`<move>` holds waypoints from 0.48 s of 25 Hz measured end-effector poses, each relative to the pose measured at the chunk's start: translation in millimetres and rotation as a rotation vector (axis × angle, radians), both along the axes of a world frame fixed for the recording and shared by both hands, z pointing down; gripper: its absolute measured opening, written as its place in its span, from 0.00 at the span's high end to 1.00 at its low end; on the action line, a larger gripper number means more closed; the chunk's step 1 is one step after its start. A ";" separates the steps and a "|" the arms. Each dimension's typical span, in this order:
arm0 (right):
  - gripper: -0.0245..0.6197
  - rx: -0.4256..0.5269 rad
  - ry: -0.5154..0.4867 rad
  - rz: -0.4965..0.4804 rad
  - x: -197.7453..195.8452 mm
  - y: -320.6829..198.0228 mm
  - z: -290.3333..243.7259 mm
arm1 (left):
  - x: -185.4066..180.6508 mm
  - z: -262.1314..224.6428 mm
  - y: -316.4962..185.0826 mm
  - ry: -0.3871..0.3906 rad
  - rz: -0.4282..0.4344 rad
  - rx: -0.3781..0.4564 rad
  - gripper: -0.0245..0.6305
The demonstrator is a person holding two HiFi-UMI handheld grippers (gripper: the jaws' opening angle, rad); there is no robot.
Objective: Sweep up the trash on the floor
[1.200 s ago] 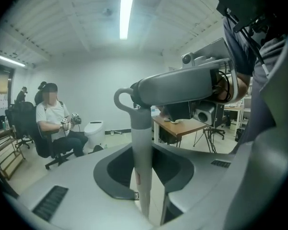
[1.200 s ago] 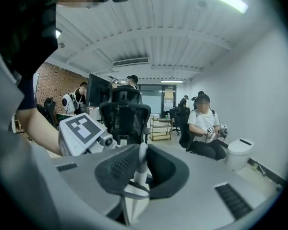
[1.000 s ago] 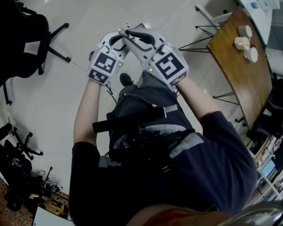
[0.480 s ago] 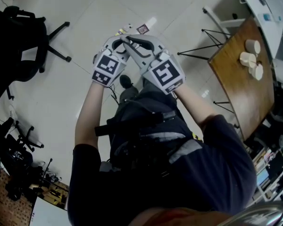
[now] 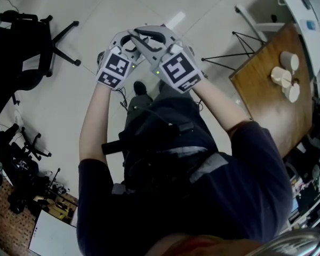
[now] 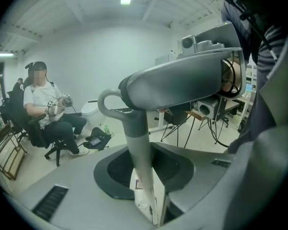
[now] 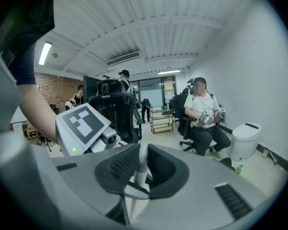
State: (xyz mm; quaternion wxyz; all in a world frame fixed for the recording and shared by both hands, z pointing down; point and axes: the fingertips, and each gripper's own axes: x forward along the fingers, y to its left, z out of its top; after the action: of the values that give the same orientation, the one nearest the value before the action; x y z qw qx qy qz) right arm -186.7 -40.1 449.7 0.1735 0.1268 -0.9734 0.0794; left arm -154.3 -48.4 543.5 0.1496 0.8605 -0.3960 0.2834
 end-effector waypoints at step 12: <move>0.86 0.103 0.048 0.064 -56.2 -27.4 4.7 | -50.7 1.8 -26.0 0.023 0.059 0.049 0.81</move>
State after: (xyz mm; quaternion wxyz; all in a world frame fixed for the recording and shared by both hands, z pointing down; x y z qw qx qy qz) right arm -242.9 -67.5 454.4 0.1873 0.1685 -0.9672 0.0320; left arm -204.9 -74.5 545.3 0.1246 0.8785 -0.3754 0.2679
